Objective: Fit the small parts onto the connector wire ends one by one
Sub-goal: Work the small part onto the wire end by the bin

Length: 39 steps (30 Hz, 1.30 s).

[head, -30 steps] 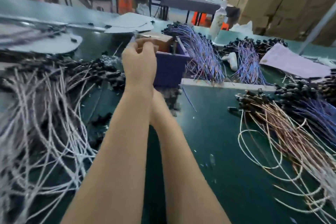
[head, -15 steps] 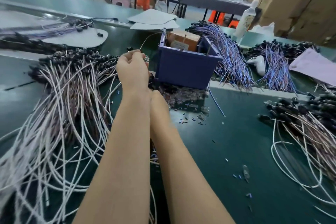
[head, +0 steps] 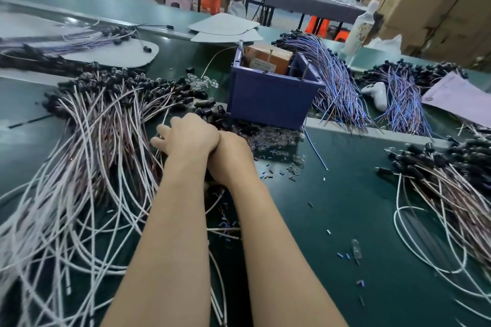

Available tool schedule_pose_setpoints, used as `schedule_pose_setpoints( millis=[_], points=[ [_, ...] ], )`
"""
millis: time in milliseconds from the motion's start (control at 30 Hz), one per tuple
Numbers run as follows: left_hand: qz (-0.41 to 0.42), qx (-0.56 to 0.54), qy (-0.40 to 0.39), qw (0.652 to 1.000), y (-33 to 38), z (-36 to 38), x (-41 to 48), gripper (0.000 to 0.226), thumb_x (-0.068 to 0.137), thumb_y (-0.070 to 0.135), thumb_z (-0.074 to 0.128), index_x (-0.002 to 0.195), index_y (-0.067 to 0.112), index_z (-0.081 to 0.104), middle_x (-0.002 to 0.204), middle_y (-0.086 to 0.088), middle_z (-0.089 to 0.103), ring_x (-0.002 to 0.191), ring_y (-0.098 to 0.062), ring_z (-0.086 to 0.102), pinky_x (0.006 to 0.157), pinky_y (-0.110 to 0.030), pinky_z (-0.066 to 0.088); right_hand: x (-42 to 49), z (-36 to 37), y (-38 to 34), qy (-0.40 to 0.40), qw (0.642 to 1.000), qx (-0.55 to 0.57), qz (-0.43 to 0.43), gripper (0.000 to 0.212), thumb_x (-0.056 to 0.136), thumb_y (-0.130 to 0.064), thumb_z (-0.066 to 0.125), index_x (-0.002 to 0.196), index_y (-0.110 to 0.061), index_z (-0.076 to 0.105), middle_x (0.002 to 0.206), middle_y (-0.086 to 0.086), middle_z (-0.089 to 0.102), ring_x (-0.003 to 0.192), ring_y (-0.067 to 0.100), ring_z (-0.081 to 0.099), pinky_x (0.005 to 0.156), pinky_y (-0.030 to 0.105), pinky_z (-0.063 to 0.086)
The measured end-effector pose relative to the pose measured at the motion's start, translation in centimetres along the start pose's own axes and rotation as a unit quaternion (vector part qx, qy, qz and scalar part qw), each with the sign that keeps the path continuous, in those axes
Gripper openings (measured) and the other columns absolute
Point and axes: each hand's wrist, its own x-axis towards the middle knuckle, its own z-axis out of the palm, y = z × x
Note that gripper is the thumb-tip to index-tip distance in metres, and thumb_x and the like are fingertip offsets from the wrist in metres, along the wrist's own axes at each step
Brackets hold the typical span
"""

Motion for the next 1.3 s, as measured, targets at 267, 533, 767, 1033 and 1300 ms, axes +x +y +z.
schedule_pose_setpoints(
  millis=[267,533,767,1033,1300],
  points=[
    [0.005,0.025,0.006,1.0,0.2,0.6,0.0,0.036,0.09,0.024,0.041,0.122,0.011,0.052,0.144,-0.013,0.034,0.134,-0.035,0.021,0.111,-0.049,0.018,-0.1,-1.0,0.7,-0.026,0.996,0.09,0.005,0.016,0.081,-0.002,0.046,0.071,-0.013,0.048,0.086,0.013,0.064,0.075,0.027,0.047,0.057,0.03,0.033],
    [0.095,-0.139,0.074,0.983,1.6,-1.4,-1.2,0.036,0.096,0.012,0.039,0.127,-0.004,0.048,0.138,-0.023,0.038,0.111,-0.036,0.05,0.09,-0.036,0.039,-0.9,-3.4,4.0,0.126,0.935,0.329,0.033,0.021,0.096,-0.023,0.051,0.1,-0.013,0.069,0.09,0.0,0.069,0.082,0.014,0.064,0.078,0.034,0.053],
    [0.403,-0.439,-0.02,0.803,6.2,-2.7,-6.9,0.02,0.094,0.008,0.05,0.099,0.016,0.068,0.087,0.009,0.068,0.088,0.001,0.064,0.084,-0.011,0.049,-2.1,-6.3,5.5,-0.048,0.772,0.626,-0.096,0.041,0.098,-0.007,0.044,0.071,-0.017,0.074,0.067,-0.002,0.068,0.06,0.011,0.062,0.062,0.024,0.053],
    [0.365,-0.237,-0.212,0.875,4.7,-0.1,-5.2,0.03,0.103,0.023,0.039,0.11,0.008,0.063,0.089,-0.002,0.068,0.071,-0.008,0.064,0.066,-0.019,0.05,-1.9,-8.1,7.7,0.298,0.602,0.739,0.056,0.025,0.101,-0.012,0.041,0.084,-0.009,0.059,0.063,-0.001,0.068,0.052,0.006,0.058,0.054,0.016,0.05],
    [0.366,-0.255,-0.147,0.883,4.9,1.1,-4.4,0.032,0.099,0.019,0.046,0.076,0.014,0.068,0.048,0.011,0.057,0.036,0.001,0.039,0.041,-0.012,0.032,-1.5,-6.4,7.9,0.222,0.665,0.71,0.07,0.02,0.098,-0.015,0.051,0.082,-0.008,0.061,0.056,-0.001,0.057,0.048,0.007,0.053,0.049,0.019,0.047]
  ],
)
